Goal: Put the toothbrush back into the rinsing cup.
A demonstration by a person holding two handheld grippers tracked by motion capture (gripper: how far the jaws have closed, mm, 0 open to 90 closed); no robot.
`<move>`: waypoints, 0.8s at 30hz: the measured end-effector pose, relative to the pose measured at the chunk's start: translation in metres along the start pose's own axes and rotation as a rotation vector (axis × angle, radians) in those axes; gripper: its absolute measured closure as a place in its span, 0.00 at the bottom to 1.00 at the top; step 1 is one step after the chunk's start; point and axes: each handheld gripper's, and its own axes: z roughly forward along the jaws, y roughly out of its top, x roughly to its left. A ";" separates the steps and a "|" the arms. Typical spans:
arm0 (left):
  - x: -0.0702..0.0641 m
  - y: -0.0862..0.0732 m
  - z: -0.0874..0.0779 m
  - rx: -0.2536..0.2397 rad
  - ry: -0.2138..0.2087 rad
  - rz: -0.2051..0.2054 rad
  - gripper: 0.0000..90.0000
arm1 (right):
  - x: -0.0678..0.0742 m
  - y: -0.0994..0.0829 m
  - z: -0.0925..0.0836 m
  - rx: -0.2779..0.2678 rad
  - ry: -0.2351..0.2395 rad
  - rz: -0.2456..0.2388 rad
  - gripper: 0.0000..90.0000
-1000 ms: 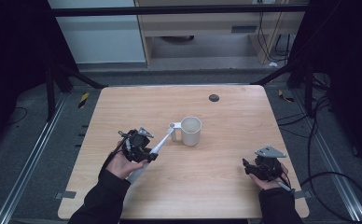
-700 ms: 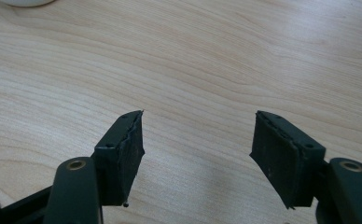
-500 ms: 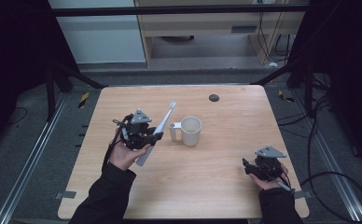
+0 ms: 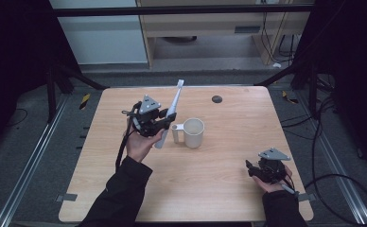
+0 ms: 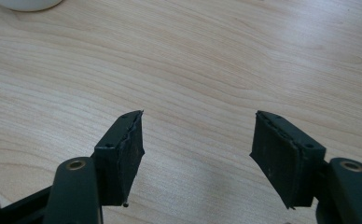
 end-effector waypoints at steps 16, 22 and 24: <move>0.001 0.020 0.033 -0.135 0.007 -0.068 0.74 | -0.001 0.000 0.001 -0.003 0.008 0.019 0.33; -0.006 0.031 0.045 -0.157 0.004 -0.060 0.74 | -0.002 -0.001 0.002 -0.004 0.010 0.018 0.32; -0.007 0.034 0.048 -0.168 0.002 -0.060 0.74 | -0.002 -0.001 0.001 -0.010 0.009 0.017 0.32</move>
